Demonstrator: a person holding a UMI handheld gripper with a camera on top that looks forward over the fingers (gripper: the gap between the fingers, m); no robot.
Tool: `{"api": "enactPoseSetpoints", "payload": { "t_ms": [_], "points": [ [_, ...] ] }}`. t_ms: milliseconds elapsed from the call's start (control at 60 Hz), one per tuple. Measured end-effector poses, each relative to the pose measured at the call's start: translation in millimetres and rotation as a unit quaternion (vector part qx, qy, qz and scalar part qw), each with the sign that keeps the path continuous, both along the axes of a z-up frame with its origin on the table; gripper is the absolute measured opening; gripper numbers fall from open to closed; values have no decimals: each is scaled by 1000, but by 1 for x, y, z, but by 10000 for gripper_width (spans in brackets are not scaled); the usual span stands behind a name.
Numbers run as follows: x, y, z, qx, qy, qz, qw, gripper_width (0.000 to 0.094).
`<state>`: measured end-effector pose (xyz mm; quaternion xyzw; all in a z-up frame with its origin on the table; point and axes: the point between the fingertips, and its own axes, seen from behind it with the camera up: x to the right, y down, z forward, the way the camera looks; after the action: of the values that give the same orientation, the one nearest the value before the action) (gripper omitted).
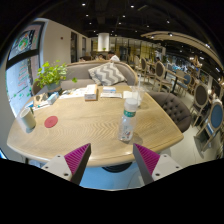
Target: Pour water
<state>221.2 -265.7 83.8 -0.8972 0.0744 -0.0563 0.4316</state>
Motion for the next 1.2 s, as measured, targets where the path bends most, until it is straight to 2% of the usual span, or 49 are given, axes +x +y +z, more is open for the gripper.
{"api": "enactPoseSetpoints", "payload": {
  "t_ms": [217, 367, 433, 533, 733, 833, 967, 1200],
  "points": [
    [63, 68, -42, 8, 30, -25, 999, 854],
    [80, 113, -53, 32, 22, -14, 999, 840],
    [84, 127, -57, 43, 16, -8, 999, 764],
    [82, 139, -60, 55, 15, 1, 998, 526],
    [80, 148, -59, 76, -15, 15, 997, 438],
    [77, 148, -57, 74, -31, 22, 997, 408],
    [79, 151, -49, 70, -59, 14, 996, 408],
    [67, 166, 22, 73, -174, 2, 982, 407]
  ]
}}
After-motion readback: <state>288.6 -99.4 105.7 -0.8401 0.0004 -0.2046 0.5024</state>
